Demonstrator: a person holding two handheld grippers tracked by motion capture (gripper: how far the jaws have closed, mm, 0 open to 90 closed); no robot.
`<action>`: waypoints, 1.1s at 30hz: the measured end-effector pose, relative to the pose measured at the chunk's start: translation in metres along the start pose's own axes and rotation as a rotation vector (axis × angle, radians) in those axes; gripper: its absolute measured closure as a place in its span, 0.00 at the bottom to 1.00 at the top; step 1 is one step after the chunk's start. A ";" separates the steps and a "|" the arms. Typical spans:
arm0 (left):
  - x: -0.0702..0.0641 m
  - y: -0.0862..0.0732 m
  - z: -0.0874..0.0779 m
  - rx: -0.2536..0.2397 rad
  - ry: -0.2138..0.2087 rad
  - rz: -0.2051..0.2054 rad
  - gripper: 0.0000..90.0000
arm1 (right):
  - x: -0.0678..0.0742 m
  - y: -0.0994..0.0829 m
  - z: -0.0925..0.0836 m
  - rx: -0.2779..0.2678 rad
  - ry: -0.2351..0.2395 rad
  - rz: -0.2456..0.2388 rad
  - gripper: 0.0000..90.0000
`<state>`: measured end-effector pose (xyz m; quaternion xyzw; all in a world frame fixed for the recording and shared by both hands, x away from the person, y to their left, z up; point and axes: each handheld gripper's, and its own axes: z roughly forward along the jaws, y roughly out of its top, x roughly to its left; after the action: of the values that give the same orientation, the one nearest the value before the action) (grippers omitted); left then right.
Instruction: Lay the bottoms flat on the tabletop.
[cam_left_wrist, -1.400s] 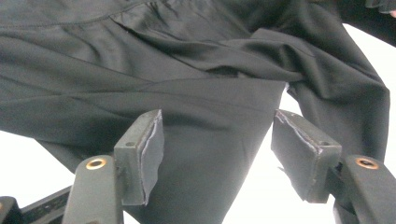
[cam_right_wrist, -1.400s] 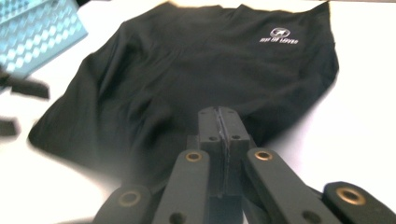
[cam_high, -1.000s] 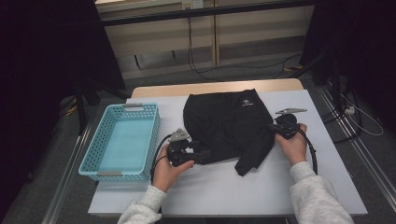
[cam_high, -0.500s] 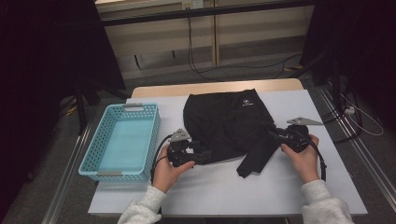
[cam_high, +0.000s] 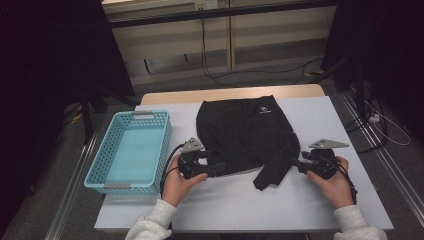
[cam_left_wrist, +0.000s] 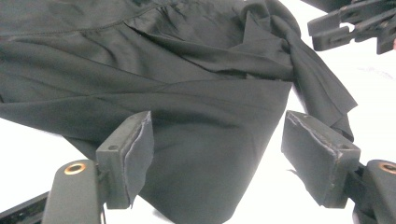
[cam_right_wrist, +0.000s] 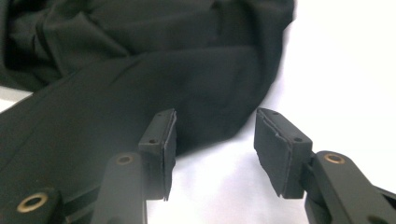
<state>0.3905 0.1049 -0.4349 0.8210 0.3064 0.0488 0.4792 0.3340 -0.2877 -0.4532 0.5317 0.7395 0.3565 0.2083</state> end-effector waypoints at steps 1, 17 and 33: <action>0.001 0.000 0.000 -0.001 -0.002 -0.002 0.28 | 0.002 0.001 0.004 0.011 0.020 0.005 0.54; 0.000 0.000 -0.009 -0.022 0.010 -0.015 0.28 | 0.028 0.021 0.019 0.018 0.049 -0.050 0.98; -0.004 0.001 -0.006 -0.025 -0.009 -0.013 0.28 | 0.044 0.032 0.027 0.081 -0.023 -0.225 0.96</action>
<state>0.3853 0.1065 -0.4297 0.8133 0.3089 0.0458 0.4910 0.3578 -0.2324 -0.4441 0.4575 0.8058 0.2946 0.2337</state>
